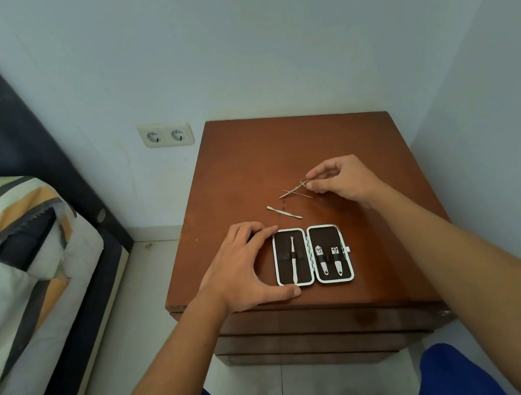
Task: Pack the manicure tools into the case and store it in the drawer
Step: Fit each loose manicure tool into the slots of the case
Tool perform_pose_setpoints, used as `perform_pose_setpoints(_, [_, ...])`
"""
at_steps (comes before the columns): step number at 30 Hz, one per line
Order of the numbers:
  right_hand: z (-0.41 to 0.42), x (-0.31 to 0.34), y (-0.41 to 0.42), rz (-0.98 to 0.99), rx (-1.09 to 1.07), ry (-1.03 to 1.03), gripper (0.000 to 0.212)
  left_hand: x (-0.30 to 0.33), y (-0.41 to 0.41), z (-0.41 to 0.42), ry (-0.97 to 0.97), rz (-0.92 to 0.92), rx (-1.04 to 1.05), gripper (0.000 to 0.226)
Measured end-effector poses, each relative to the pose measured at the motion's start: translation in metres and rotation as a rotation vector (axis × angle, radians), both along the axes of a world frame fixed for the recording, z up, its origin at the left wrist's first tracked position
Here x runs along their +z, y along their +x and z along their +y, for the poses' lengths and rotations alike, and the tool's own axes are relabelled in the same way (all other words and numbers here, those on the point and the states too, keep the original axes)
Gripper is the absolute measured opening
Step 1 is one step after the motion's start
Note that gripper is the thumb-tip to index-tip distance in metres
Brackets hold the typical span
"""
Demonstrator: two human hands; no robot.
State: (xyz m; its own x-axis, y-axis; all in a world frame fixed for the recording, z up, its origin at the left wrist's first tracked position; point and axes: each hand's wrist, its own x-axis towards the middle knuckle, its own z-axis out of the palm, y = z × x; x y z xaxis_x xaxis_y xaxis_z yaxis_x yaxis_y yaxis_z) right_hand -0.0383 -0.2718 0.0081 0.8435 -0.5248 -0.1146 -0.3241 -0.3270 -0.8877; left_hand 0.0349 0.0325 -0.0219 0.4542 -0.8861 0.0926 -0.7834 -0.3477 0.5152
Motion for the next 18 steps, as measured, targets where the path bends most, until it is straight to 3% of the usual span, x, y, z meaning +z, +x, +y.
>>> perform_pose_setpoints(10, [0.004,-0.001,-0.009,-0.152,-0.135,0.223,0.030,0.000,-0.001,0.000,-0.001,0.007,0.003,0.119])
perform_pose_setpoints(18, [0.002,0.010,-0.041,-0.204,-0.195,0.313,0.019,-0.002,-0.001,-0.001,-0.011,0.016,0.012,0.119])
